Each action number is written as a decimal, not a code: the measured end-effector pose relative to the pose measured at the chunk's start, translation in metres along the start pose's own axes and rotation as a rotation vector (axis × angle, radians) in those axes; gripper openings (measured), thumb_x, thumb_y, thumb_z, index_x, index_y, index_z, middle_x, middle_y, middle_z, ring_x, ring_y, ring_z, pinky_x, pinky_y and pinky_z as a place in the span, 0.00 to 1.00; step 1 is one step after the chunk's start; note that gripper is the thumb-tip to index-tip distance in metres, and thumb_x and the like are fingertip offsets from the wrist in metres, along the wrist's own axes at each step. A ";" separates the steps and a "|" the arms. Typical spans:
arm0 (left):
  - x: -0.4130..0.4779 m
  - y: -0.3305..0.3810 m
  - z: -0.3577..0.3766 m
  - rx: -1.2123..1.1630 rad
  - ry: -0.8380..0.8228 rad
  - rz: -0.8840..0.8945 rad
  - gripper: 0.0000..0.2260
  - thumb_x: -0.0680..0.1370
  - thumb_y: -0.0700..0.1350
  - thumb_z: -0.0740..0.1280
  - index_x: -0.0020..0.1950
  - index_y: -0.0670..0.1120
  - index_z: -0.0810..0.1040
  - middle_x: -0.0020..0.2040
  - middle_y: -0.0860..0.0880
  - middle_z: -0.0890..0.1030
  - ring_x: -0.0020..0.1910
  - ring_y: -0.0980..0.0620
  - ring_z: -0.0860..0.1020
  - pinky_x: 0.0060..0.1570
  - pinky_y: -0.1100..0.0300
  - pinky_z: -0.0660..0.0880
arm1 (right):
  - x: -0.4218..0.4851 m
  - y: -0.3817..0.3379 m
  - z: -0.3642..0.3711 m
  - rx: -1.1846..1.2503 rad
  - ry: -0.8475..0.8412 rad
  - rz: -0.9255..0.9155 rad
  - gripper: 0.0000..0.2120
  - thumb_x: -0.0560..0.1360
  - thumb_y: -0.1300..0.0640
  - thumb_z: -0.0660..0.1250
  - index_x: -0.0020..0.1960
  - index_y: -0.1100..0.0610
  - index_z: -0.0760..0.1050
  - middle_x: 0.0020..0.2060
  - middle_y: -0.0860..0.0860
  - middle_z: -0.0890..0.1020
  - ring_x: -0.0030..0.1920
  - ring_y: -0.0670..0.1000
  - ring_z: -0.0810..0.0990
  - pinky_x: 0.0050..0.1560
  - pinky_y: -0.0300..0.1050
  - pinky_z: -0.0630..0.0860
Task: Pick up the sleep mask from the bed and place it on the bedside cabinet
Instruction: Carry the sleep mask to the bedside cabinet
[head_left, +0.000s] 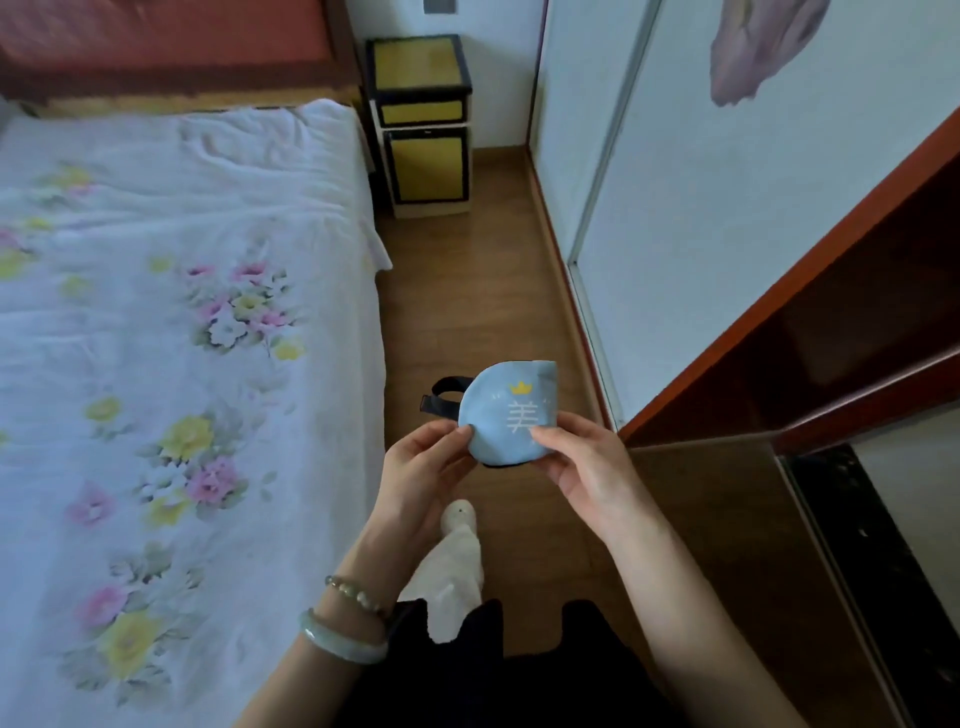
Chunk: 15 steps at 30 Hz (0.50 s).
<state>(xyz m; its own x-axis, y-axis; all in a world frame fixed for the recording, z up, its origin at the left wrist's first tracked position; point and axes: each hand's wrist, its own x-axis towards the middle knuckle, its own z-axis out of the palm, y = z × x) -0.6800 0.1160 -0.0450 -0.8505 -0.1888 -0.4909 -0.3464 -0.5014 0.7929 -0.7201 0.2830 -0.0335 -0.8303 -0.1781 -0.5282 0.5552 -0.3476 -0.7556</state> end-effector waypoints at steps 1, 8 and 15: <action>0.017 0.012 0.002 -0.003 0.001 0.009 0.08 0.73 0.36 0.69 0.35 0.44 0.83 0.36 0.47 0.84 0.38 0.52 0.84 0.37 0.62 0.79 | 0.018 -0.010 0.009 0.001 -0.007 -0.001 0.10 0.71 0.68 0.69 0.51 0.65 0.80 0.43 0.56 0.86 0.45 0.51 0.85 0.39 0.39 0.79; 0.133 0.096 0.009 -0.013 0.003 0.057 0.09 0.74 0.36 0.69 0.34 0.45 0.83 0.35 0.48 0.84 0.37 0.53 0.83 0.37 0.63 0.79 | 0.131 -0.073 0.073 0.000 -0.036 0.007 0.09 0.71 0.68 0.68 0.50 0.66 0.80 0.42 0.57 0.86 0.43 0.52 0.85 0.37 0.39 0.79; 0.221 0.147 0.018 -0.026 0.022 0.059 0.10 0.74 0.36 0.69 0.34 0.46 0.84 0.35 0.49 0.84 0.37 0.54 0.83 0.35 0.64 0.78 | 0.219 -0.118 0.113 0.001 -0.048 0.017 0.07 0.71 0.69 0.67 0.48 0.65 0.80 0.39 0.55 0.86 0.40 0.51 0.85 0.36 0.40 0.80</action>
<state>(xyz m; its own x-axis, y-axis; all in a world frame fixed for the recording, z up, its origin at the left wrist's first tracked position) -0.9257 0.0155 -0.0307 -0.8602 -0.2371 -0.4516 -0.2850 -0.5108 0.8111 -0.9729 0.1806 -0.0163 -0.8219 -0.2278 -0.5221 0.5695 -0.3446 -0.7463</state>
